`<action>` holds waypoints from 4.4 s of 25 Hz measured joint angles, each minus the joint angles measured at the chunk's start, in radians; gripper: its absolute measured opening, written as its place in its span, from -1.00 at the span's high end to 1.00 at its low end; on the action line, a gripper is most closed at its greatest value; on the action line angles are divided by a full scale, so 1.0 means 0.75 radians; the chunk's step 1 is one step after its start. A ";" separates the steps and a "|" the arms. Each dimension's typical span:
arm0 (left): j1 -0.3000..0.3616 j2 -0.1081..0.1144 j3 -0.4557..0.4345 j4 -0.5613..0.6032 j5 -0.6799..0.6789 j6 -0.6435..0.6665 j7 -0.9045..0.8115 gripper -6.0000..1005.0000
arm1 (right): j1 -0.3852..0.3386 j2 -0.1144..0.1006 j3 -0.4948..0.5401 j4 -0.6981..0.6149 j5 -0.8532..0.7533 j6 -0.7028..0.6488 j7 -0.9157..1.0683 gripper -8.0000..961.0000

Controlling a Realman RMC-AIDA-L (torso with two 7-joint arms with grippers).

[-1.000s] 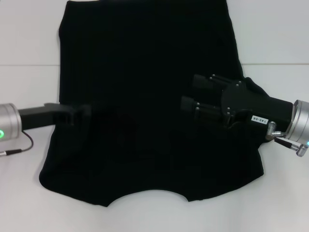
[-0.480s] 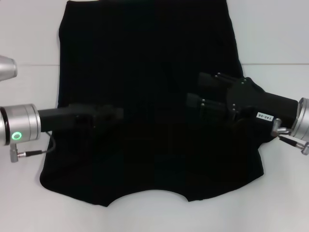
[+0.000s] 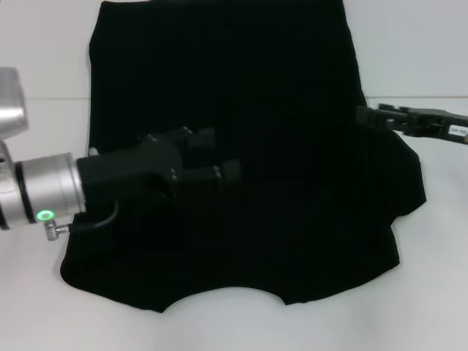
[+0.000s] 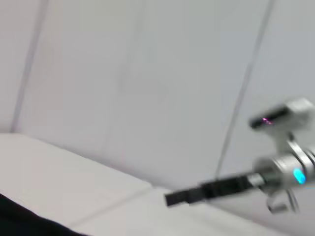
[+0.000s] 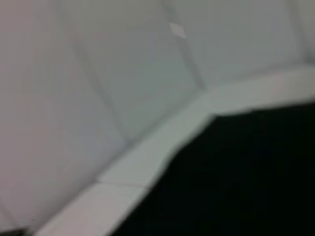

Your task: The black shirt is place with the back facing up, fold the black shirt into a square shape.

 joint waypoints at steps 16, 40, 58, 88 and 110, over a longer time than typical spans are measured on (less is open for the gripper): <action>-0.006 -0.045 0.446 0.076 0.143 -0.183 0.131 -0.89 | 0.065 -0.063 -0.001 -0.158 -0.641 0.102 0.770 -0.65; -0.003 -0.049 0.460 0.066 0.145 -0.219 0.134 -0.89 | 0.113 -0.005 -0.101 0.054 -0.759 0.483 0.784 -0.39; -0.004 -0.049 0.453 0.064 0.141 -0.222 0.132 -0.89 | 0.109 0.046 -0.099 0.044 -0.750 0.536 0.711 0.37; 0.014 -0.056 0.451 0.037 0.100 -0.196 0.097 -0.88 | 0.014 0.045 -0.052 0.047 -0.449 0.747 0.403 0.96; 0.001 -0.054 0.447 0.034 0.100 -0.200 0.082 -0.88 | 0.157 0.046 -0.061 0.044 -0.456 0.399 0.388 0.95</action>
